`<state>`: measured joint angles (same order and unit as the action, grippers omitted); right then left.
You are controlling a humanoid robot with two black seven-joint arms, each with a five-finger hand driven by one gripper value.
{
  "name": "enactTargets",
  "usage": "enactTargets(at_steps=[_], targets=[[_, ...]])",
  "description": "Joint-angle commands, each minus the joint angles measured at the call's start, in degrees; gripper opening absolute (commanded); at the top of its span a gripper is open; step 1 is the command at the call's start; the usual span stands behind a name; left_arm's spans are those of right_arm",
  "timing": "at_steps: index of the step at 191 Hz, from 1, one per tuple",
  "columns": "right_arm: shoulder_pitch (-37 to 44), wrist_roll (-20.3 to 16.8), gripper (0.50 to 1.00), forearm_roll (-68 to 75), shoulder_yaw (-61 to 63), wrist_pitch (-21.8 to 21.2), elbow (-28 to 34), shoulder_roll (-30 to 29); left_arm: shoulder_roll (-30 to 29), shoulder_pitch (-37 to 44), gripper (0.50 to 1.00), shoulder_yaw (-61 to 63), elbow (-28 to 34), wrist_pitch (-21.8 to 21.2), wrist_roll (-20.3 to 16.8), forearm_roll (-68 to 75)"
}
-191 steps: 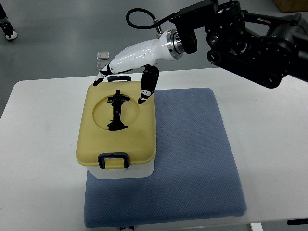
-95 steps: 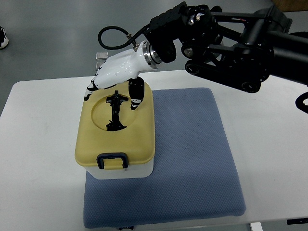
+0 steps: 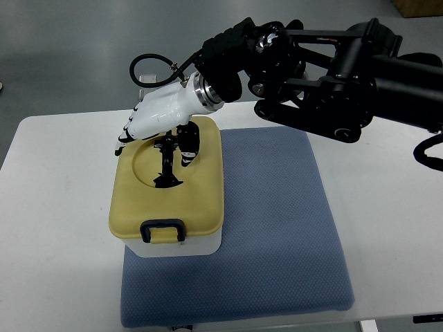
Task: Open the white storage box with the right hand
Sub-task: 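Close the right hand's fingers around the black lid handle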
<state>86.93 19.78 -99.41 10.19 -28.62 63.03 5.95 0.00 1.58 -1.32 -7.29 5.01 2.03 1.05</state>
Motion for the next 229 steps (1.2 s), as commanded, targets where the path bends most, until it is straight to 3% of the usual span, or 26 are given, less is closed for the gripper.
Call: enactTargets(at_steps=[1,32,107,149,171,196,229], targets=[[-0.1,0.0,0.862,-0.6,0.0,0.1,-0.4,0.0,0.0,0.0,1.000,0.0,0.0,0.0,0.0,0.0],[-0.4,0.0,0.801,-0.6,0.1,0.7,-1.2,-0.3,0.0,0.0,1.000,0.0,0.0,0.0,0.0,0.0],[-1.1,-0.2,0.719,-0.6,0.2,0.7,-1.6,-0.2,0.0,0.0,1.000,0.0,0.0,0.0,0.0,0.0],[-1.3,-0.2,0.623,-0.6,0.3,0.7,-1.7,-0.1,0.0,0.0,1.000,0.0,0.0,0.0,0.0,0.0],[-2.2,-0.1,0.607,-0.5,0.5,0.7,-1.7,0.1,0.0,0.0,1.000,0.0,0.0,0.0,0.0,0.0],[-2.3,0.0,0.503,-0.4,1.0,0.5,-1.7,0.0,0.0,0.0,1.000,0.0,0.0,0.0,0.0,0.0],[-2.3,0.1,0.500,-0.3,1.4,0.5,-1.7,0.3,0.0,0.0,1.000,0.0,0.0,0.0,0.0,0.0]])
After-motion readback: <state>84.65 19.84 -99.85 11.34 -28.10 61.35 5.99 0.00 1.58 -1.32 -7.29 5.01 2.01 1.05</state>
